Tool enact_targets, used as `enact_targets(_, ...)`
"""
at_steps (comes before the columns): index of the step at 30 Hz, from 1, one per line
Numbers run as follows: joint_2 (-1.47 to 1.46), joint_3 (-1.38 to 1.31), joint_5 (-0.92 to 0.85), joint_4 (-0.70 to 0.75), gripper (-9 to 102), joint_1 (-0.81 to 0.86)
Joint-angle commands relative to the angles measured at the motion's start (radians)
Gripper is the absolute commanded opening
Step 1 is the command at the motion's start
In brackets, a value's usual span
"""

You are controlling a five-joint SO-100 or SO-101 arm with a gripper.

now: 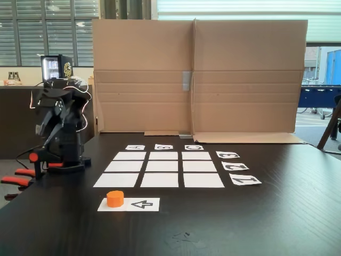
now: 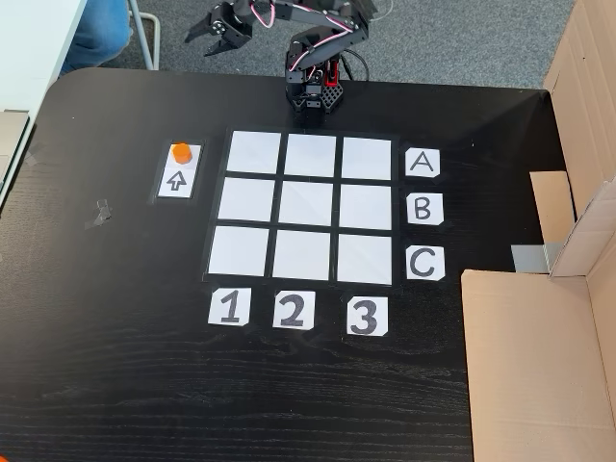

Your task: Pick up the round, orange token and place it in the grid on square B3.

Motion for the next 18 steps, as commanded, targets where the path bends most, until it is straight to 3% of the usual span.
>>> enact_targets(1,-0.124,-0.178,-0.006,0.075,32,-0.029)
enact_targets(9,-0.371,-0.436,0.014,0.216,44,-0.086)
enact_targets(15,-0.522,-0.663,0.032,0.413,55,-0.107)
enact_targets(18,-0.552,-0.690,0.043,0.426,58,-0.138)
